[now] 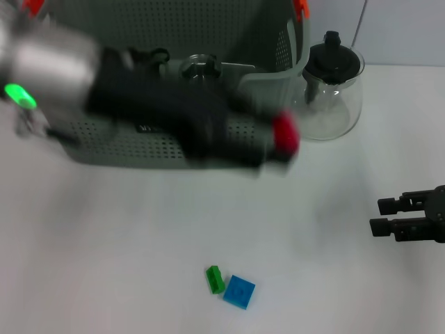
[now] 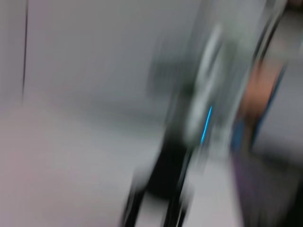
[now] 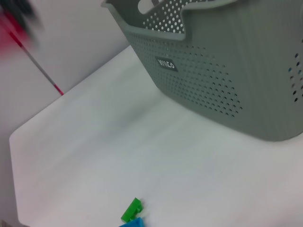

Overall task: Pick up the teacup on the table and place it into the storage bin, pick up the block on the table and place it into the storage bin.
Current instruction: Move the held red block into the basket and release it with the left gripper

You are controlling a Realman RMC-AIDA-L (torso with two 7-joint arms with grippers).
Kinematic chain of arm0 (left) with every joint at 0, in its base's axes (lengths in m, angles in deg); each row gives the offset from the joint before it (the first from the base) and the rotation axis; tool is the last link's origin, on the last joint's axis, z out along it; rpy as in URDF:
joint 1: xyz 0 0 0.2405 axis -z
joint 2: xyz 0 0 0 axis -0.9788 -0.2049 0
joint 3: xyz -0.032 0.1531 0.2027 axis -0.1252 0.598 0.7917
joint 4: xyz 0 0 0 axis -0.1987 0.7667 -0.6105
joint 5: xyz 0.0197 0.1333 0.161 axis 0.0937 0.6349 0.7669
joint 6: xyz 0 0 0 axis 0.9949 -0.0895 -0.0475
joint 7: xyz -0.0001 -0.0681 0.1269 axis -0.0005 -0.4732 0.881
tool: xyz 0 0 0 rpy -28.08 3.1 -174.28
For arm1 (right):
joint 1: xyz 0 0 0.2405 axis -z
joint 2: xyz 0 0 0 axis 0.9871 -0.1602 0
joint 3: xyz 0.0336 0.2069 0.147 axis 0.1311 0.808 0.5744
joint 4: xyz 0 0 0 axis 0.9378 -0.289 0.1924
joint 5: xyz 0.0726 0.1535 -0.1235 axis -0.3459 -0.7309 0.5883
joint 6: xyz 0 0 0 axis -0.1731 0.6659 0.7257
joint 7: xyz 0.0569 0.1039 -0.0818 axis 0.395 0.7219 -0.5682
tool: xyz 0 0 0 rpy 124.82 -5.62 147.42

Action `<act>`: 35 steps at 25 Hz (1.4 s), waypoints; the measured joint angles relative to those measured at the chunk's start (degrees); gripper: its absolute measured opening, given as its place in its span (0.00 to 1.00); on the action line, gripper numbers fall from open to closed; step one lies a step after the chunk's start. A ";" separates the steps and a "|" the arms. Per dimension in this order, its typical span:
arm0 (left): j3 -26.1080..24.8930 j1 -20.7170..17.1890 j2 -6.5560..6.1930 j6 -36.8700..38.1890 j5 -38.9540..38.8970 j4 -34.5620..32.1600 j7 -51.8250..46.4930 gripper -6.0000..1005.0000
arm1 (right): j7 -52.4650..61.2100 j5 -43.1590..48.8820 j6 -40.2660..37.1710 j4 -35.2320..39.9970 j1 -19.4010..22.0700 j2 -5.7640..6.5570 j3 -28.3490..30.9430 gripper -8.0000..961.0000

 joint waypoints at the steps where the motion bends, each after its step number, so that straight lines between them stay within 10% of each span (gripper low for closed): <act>1: -2.90 0.82 -0.70 0.18 -3.92 0.16 -0.75 0.67 | -0.03 -0.01 0.01 -0.01 0.02 -0.03 -0.04 0.69; 6: -3.40 4.90 -4.31 -14.05 -5.00 4.85 -2.94 0.69 | -0.10 -0.01 0.05 0.00 -0.04 -0.05 -0.10 0.69; 12: 2.14 13.75 -6.40 -39.06 14.13 19.59 -8.42 0.70 | -0.12 0.32 0.08 -0.01 -0.18 0.00 -0.19 0.69; 22: 4.43 20.12 -4.93 -51.57 28.14 33.22 -10.35 0.72 | -0.18 1.51 0.08 0.00 -0.35 -0.02 -0.04 0.69; 35: 7.47 19.62 -2.92 -53.05 29.77 33.10 -10.29 0.75 | -0.54 1.79 0.07 -0.01 -0.28 0.11 -0.20 0.69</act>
